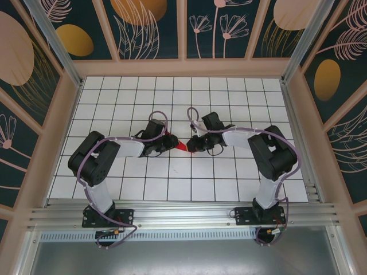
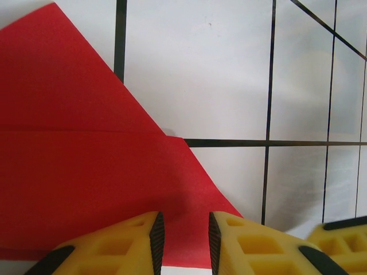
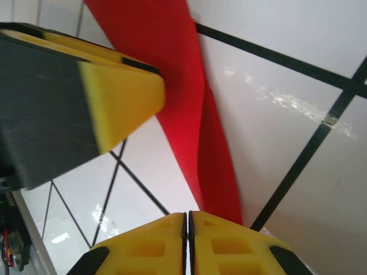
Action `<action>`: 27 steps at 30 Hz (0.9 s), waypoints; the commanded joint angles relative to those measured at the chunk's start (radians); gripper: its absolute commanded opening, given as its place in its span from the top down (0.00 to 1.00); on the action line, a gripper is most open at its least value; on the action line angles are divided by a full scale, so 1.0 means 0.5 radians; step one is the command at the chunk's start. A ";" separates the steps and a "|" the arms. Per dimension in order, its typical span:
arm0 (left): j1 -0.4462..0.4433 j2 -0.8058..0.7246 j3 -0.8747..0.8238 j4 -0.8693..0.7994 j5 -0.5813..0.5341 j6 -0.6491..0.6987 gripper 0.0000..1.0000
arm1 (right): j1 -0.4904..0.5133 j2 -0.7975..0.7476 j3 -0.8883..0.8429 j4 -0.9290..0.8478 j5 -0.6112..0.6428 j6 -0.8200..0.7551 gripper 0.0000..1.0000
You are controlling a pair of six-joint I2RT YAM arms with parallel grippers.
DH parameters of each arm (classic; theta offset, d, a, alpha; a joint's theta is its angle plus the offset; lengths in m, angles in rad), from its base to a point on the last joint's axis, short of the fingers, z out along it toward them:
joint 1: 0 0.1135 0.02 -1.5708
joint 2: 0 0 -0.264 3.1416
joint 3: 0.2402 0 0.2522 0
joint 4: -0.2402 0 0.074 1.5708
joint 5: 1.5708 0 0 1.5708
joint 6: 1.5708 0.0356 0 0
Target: Fold a paper plane with a square sheet of paper (pick it up from the middle)
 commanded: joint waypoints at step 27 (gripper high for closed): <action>0.031 0.155 -0.022 -0.172 -0.257 0.070 0.70 | -0.091 0.077 -0.156 -0.058 0.051 -0.038 0.88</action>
